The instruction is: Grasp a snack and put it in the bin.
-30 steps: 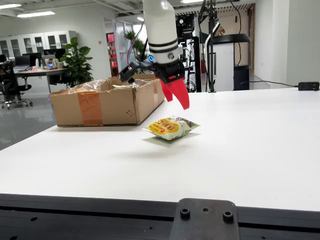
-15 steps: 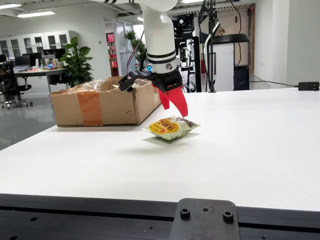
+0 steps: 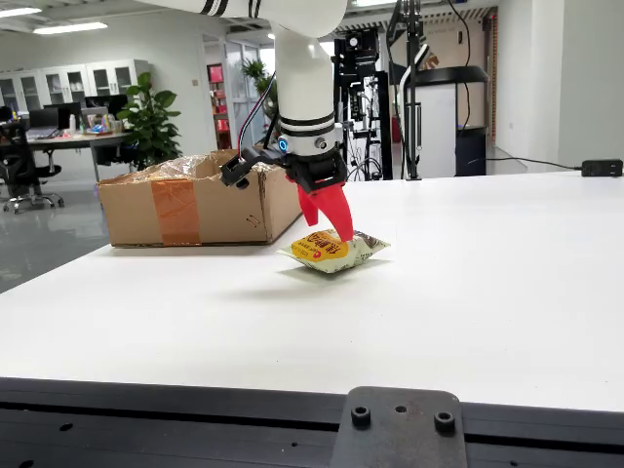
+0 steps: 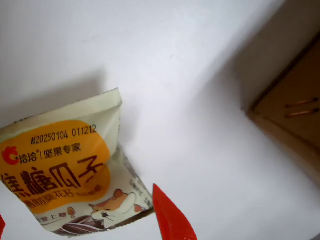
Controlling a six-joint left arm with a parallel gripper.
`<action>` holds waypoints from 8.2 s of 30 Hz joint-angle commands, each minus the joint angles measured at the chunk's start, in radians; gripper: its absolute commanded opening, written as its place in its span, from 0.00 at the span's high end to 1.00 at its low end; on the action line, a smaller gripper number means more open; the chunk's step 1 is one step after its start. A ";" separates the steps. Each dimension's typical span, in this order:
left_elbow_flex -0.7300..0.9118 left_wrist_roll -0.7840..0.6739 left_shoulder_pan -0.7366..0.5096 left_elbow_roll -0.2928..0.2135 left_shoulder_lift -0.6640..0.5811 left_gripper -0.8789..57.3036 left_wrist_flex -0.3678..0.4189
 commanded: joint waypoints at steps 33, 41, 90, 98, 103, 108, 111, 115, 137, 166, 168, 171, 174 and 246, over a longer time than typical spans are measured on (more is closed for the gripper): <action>-0.071 0.000 -0.022 0.037 0.070 0.18 -0.002; -0.056 0.000 -0.023 0.042 0.071 0.20 -0.002; -0.279 0.000 -0.074 0.067 0.068 0.66 0.007; -0.185 0.000 -0.075 0.081 -0.045 0.66 0.008; -0.081 0.000 -0.073 0.092 -0.145 0.67 0.008; 0.027 0.000 -0.071 0.106 -0.247 0.67 0.007; 0.088 0.000 -0.069 0.113 -0.304 0.67 0.007; 0.165 0.000 -0.064 0.122 -0.376 0.67 0.007; 0.299 0.166 0.043 0.131 -0.538 0.69 0.006; 0.445 0.654 0.304 0.215 -0.671 0.70 -0.054; 0.464 0.672 0.316 0.218 -0.684 0.69 -0.077; 0.480 0.692 0.331 0.221 -0.697 0.68 -0.111; 0.488 0.703 0.344 0.222 -0.704 0.67 -0.145; 0.948 0.849 -0.299 0.133 -1.174 0.99 -0.075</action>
